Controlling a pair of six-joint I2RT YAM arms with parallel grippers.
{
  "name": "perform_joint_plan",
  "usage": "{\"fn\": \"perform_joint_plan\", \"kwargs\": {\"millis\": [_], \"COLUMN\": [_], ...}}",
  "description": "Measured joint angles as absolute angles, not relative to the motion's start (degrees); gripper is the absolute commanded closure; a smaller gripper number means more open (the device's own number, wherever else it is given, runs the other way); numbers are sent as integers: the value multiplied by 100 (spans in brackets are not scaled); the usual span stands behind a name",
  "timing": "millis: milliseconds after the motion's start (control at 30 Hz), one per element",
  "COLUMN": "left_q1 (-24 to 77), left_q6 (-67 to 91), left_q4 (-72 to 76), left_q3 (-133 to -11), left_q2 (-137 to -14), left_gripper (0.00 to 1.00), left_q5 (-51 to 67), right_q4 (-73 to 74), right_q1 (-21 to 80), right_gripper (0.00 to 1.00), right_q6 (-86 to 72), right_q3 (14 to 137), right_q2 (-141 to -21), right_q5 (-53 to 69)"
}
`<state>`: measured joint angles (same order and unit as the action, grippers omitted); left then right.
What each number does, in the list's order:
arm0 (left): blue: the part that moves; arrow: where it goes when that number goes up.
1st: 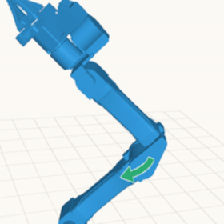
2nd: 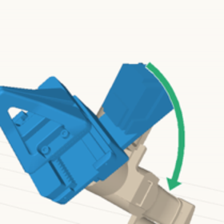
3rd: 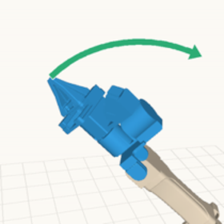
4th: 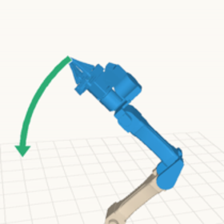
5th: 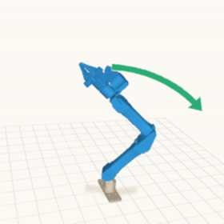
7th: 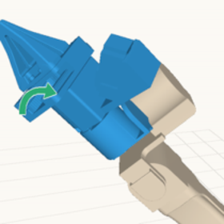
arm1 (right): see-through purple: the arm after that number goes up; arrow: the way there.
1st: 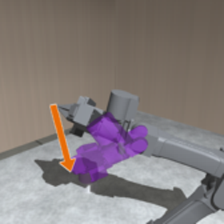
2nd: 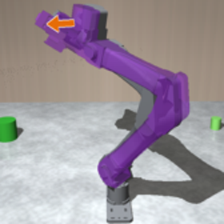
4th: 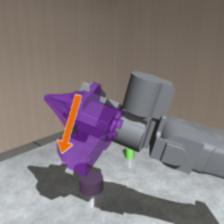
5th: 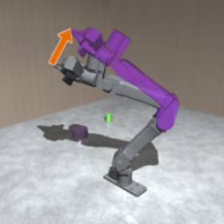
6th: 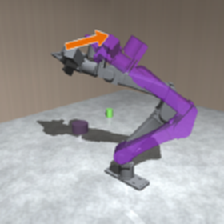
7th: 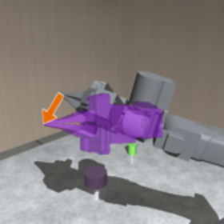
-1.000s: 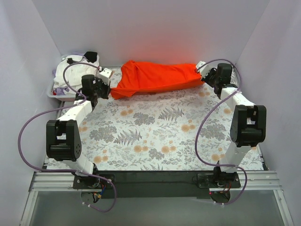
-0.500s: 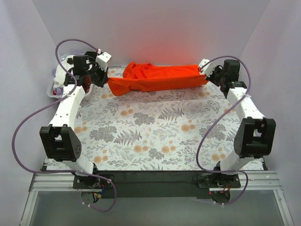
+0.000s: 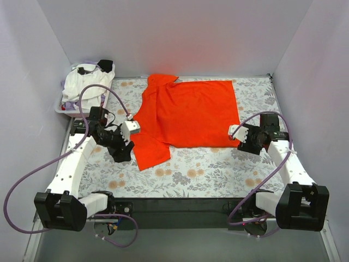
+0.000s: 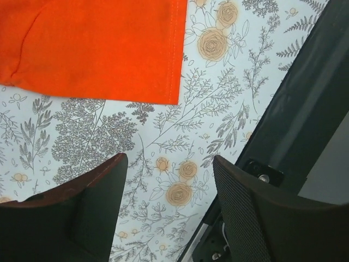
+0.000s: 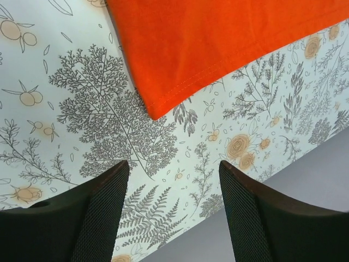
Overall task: Fold and stack the t-shirts
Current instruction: Flatten the tshirt out
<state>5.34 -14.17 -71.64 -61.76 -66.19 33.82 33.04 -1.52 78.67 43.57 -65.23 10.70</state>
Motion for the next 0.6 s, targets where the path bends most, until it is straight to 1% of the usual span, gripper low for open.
{"fn": "perform_joint_plan", "kwargs": {"millis": [67, 100, 167, 200, 233, 300, 333, 367, 467, 533, 600], "left_q1": [537, 537, 537, 537, 537, 537, 537, 537, 537, 537, 537], "left_q6": [-1306, -1208, -779, -550, -266, 349, 746, 980, 1706, 2099, 2379], "left_q4": [-7150, -7087, -6733, -6490, -6217, -5662, -5363, -5159, -4587, -4298, -4112], "left_q3": [-6187, -6200, -6259, -6324, -6414, -6713, -7022, -7236, -8130, -8632, -8997], "left_q2": [-6698, -6755, -7028, -7227, -7459, -8099, -8584, -8938, -10182, -10879, -11408], "left_gripper": [36, 39, 42, 45, 51, 57, 63, 65, 67, 67, 68], "left_q5": [3385, 3376, 3341, 3297, 3221, 3024, 2842, 2751, 2432, 2222, 1992], "right_q4": [3483, 3590, 3822, 3924, 3962, 4032, 4073, 4082, 4117, 4158, 4226], "right_q1": [-174, -187, -191, -191, -191, -185, -185, -183, -148, -95, 12], "right_gripper": [28, 29, 36, 40, 50, 60, 62, 64, 69, 73, 75], "right_q6": [7843, 7817, 7585, 7408, 7220, 6757, 6514, 6237, 5559, 5212, 4947], "right_q3": [4407, 4508, 4963, 5310, 5693, 6464, 6864, 7216, 7957, 8171, 8272], "right_q2": [-6552, -6602, -6967, -7279, -7612, -8324, -8674, -9004, -9771, -10132, -10438], "right_q5": [1061, 1061, 1092, 1114, 1146, 1225, 1267, 1308, 1433, 1487, 1503]}}
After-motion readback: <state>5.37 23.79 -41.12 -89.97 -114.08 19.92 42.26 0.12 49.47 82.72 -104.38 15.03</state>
